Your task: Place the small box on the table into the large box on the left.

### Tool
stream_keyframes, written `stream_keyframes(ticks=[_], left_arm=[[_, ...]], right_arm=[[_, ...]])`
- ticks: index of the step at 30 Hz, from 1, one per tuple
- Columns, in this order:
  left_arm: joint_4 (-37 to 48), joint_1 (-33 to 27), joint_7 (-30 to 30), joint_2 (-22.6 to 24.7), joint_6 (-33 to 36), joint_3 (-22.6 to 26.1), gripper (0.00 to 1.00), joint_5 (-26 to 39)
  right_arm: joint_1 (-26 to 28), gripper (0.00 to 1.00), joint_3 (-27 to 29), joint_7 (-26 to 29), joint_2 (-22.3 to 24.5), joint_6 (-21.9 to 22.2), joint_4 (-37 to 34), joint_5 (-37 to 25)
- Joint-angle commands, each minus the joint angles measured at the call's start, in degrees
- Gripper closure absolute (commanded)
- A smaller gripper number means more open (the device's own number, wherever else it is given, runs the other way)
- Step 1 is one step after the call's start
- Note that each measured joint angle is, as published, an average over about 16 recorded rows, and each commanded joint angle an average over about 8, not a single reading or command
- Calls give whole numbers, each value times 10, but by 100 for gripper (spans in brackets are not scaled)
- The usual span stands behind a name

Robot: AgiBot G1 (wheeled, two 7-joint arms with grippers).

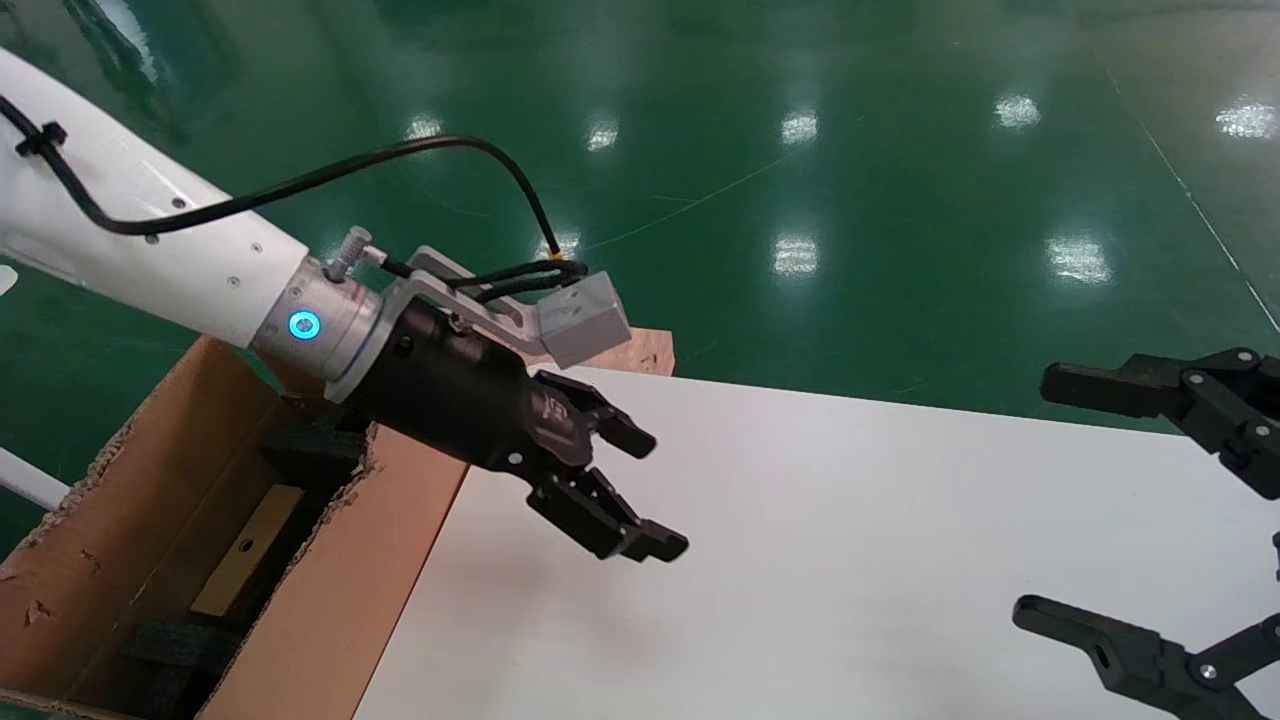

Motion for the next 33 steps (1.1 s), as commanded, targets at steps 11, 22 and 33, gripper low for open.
stream_keyframes(ticks=[11, 22, 33], left_arm=[[-34, 126, 96, -18, 5, -151, 0, -65], [-65, 241, 184, -35, 9, -289, 0, -124], [-96, 357, 273, -51, 14, -427, 0, -184]], right_arm=[[0, 0, 0, 0, 0, 0, 0, 0], [0, 0, 0, 0, 0, 0, 0, 0], [0, 0, -1, 0, 0, 0, 0, 0]])
